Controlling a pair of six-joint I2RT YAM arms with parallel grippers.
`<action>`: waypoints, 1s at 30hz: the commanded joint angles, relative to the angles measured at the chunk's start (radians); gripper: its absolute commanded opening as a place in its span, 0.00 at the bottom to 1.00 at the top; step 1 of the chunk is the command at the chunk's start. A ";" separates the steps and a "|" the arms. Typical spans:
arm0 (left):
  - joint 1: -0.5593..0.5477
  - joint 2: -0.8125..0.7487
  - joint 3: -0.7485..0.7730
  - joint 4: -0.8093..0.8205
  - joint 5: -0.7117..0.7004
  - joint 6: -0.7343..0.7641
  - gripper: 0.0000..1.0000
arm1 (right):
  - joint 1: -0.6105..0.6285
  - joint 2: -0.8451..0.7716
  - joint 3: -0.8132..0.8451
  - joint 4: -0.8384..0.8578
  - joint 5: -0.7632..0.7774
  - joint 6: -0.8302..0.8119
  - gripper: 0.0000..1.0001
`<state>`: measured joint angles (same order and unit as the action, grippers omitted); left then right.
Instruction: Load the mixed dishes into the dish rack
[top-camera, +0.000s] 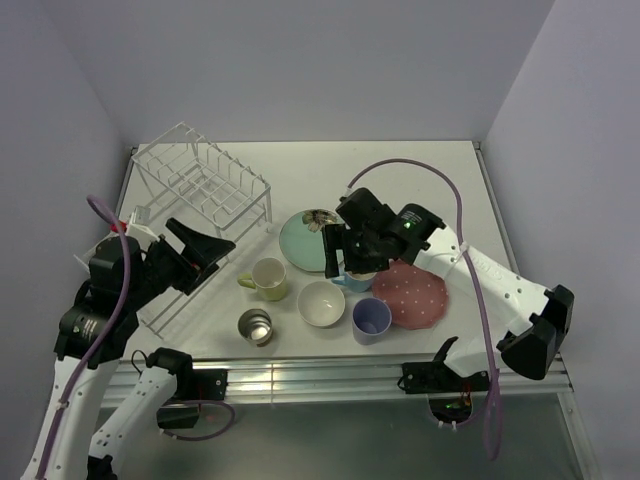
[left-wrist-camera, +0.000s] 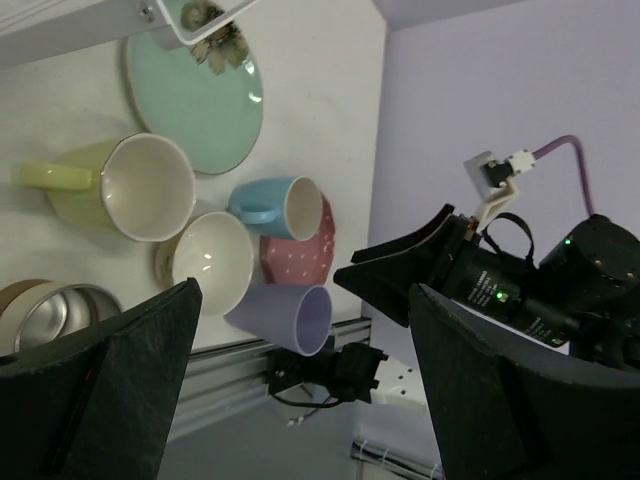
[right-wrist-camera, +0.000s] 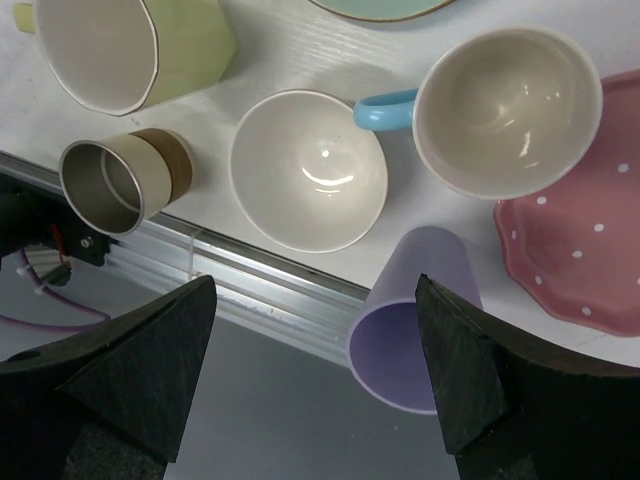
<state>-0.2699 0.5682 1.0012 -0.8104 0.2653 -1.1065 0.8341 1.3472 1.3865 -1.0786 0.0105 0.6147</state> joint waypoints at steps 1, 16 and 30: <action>-0.002 0.048 0.072 -0.036 0.025 0.071 0.91 | 0.011 0.006 -0.044 0.095 -0.003 -0.016 0.88; -0.002 0.121 0.185 -0.087 0.035 0.134 0.82 | 0.011 0.137 -0.227 0.308 0.025 -0.046 0.69; -0.002 0.154 0.267 -0.127 0.038 0.162 0.79 | 0.043 0.184 -0.371 0.422 0.106 0.005 0.50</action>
<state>-0.2699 0.7067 1.2343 -0.9356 0.2768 -0.9752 0.8581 1.5177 1.0294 -0.7040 0.0574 0.6025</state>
